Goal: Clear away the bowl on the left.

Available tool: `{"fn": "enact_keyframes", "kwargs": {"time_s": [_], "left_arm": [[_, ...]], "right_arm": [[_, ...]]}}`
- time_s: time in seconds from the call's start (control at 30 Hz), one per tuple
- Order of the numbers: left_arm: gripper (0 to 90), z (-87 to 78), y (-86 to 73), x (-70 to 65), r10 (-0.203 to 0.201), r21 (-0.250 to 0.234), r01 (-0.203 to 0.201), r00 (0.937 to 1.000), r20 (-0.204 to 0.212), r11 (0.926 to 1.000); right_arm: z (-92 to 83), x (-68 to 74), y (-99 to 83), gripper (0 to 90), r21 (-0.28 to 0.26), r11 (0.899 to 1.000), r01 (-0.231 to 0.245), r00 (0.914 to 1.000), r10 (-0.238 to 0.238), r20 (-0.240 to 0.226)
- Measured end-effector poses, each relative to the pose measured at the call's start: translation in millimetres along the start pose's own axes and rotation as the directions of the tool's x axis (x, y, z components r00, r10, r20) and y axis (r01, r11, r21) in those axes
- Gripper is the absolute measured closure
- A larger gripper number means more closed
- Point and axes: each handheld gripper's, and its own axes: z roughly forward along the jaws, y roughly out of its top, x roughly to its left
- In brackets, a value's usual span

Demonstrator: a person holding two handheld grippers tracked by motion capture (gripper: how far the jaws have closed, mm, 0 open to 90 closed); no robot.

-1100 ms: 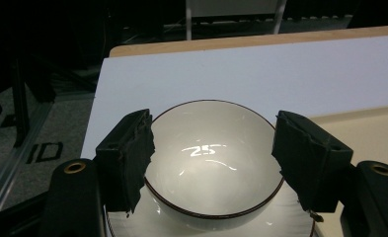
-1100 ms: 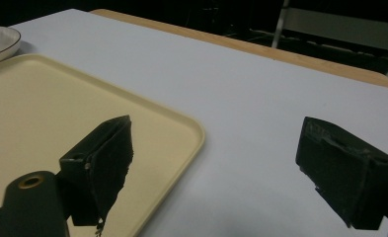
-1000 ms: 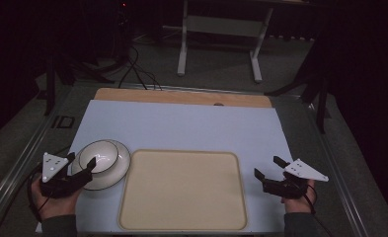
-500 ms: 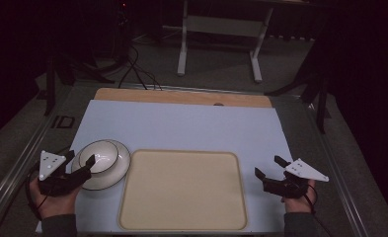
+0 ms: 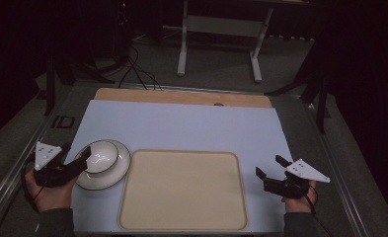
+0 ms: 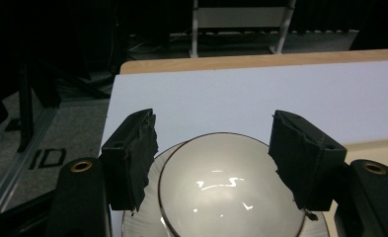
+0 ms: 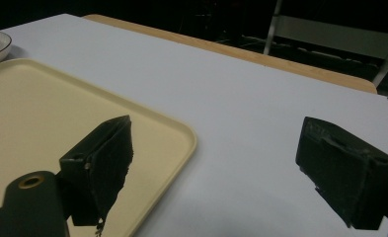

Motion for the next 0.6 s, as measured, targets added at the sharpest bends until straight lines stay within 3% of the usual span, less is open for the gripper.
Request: {"fn": "enact_keyframes", "kwargs": {"time_s": [0.17,0.6], "left_arm": [[35.0,7.7,-4.5,7.8,-0.043,-0.001,0.043,0.9991,-0.003,0.9991],[37.3,25.7,-13.9,14.5,-0.057,0.052,0.057,0.9983,-0.012,0.997]], "right_arm": [[-1.5,-1.4,0.4,13.8,-0.009,1.0,-0.002,1.0,0.002,0.004],[-0.6,-0.6,1.1,13.8,-0.008,1.0,0.005,1.0,-0.005,0.003]]}}
